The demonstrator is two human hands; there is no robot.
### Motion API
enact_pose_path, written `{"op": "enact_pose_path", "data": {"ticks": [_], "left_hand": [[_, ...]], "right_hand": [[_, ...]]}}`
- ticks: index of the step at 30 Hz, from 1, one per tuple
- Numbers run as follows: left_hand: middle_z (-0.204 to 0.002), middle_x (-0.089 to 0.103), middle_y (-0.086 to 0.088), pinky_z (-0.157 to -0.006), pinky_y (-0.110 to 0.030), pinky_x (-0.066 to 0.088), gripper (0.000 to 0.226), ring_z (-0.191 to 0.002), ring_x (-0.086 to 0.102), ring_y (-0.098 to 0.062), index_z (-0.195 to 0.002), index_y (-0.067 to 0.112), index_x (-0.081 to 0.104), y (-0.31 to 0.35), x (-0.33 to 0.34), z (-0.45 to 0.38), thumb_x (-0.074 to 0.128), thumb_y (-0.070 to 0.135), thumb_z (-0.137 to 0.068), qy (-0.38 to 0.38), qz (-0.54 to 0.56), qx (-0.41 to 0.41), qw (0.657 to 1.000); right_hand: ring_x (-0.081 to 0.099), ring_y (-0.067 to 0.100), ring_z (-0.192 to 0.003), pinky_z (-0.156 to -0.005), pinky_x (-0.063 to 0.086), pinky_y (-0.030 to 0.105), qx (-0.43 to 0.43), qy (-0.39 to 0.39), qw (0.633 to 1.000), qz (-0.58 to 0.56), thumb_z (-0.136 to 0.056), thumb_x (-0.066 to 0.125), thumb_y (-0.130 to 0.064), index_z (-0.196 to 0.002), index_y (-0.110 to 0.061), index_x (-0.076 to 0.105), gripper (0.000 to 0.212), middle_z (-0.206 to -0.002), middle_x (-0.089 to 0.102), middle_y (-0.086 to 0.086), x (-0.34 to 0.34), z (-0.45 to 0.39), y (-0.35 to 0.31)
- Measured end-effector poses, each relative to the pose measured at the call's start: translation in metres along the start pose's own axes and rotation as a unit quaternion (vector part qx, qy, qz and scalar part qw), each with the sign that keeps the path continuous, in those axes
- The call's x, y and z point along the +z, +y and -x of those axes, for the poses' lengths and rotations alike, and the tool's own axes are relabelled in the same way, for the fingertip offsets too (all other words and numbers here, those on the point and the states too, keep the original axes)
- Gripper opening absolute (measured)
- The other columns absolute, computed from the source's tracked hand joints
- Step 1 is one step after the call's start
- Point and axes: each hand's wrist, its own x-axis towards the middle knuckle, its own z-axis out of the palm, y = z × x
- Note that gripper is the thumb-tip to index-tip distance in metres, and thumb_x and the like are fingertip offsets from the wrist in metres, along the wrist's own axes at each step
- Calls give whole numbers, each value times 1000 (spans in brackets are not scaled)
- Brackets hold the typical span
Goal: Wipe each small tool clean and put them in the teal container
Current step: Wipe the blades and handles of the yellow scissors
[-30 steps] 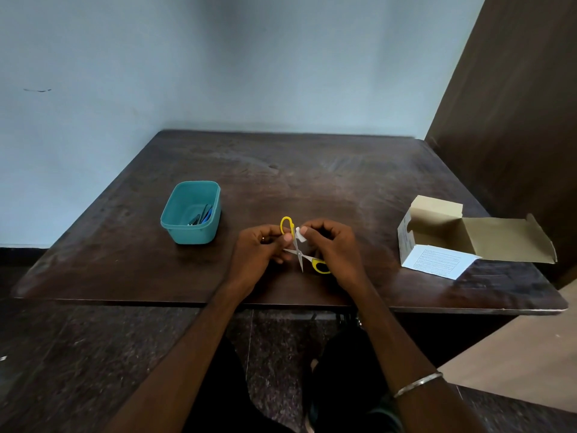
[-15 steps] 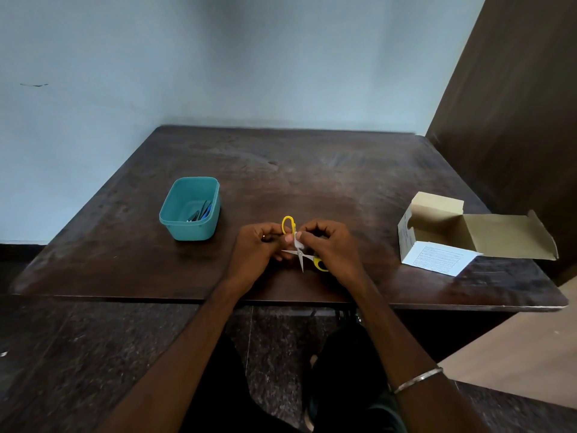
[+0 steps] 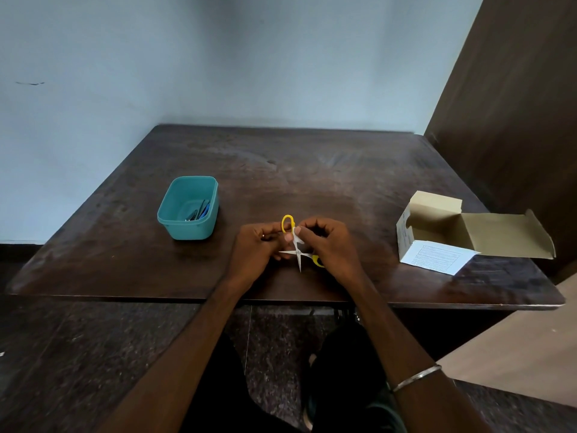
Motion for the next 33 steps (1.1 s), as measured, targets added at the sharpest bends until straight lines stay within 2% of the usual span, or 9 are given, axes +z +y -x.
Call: {"op": "enact_pose_path", "data": {"ticks": [2,4,6,11,15,19,26,29,33], "left_hand": [[-78,77,-4,-65,-32,58,16,-67,71,-17,-97,19,77,-1,0,0,67,8,-90,8,9,-2,1000],[-77,76,-6,-67,-26,58,17,-68,70,-12,-96,17,76,-1,0,-1,69,4,-87,19,20,-4,1000],[-79,76,-9,-69,-26,59,17,-70,70,-13,-98,13,76,-1,-1,-2,70,4,-86,23,19,-4,1000],[-76,76,-7,-60,-30,58,12,-66,71,-19,-99,10,75,2,-2,0,69,8,-88,21,47,-19,998],[-78,76,-9,-59,-32,57,17,-69,73,-25,-102,8,74,2,-2,-1,65,19,-93,31,59,-33,997],[-78,75,-12,-59,-32,57,17,-69,72,-23,-103,4,71,-1,-3,-3,65,17,-93,28,77,-45,996],[-79,75,-14,-57,-30,58,17,-70,73,-25,-103,3,69,-1,-3,-3,67,15,-91,37,83,-46,995],[-79,75,-16,-55,-30,57,18,-68,72,-26,-102,3,71,-1,-3,-4,67,17,-91,38,85,-45,995],[-73,73,-14,-54,-29,57,17,-63,69,-23,-100,8,74,-2,-2,-5,69,20,-90,42,73,-46,995]], "right_hand": [[63,8,-63,-58,49,22,3,-9,1000,23,-87,71,-7,-80,-6,74,8,-73,72,8,-1,1,1],[56,2,-56,-53,42,17,10,-21,998,56,-86,72,-8,-75,-10,74,11,-64,68,-2,-1,2,2],[51,-1,-52,-51,38,14,14,-25,997,68,-85,72,-7,-74,-8,73,11,-62,64,-7,-1,3,3],[54,0,-58,-56,42,16,-4,-6,996,84,-86,71,-9,-75,-14,72,12,-66,65,-8,0,2,4],[58,0,-62,-60,45,17,-36,10,994,102,-87,72,-13,-79,-13,73,9,-73,69,-3,0,3,3],[61,5,-69,-65,49,21,-51,13,992,114,-86,76,-17,-82,-14,73,6,-77,71,-1,1,4,4],[60,0,-66,-63,47,15,-70,9,992,102,-78,83,-11,-81,-18,70,15,-75,68,-9,2,6,2],[64,3,-75,-70,51,19,-74,-4,995,65,-78,81,-4,-86,-25,64,28,-82,67,-10,1,6,2],[63,6,-74,-67,50,24,-69,-5,996,56,-80,79,-5,-90,-23,57,30,-80,66,-11,1,6,2]]}}
